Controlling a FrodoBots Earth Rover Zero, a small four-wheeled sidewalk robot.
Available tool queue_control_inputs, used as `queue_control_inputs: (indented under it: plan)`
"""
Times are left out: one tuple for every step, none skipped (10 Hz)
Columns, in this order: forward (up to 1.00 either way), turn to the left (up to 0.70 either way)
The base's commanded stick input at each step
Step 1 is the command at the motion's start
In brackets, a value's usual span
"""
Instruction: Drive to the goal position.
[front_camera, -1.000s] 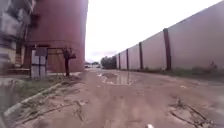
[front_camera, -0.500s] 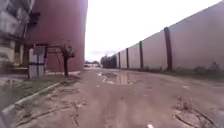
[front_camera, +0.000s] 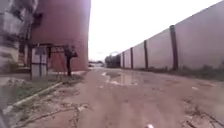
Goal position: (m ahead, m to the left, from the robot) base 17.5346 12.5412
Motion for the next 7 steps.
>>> queue_control_inputs:
  plan:
    - [0.30, 0.00]
    - [0.30, 0.00]
    - [0.30, 0.00]
    - [0.30, 0.00]
    - [0.30, 0.00]
    - [0.30, 0.00]
    - [0.30, 0.00]
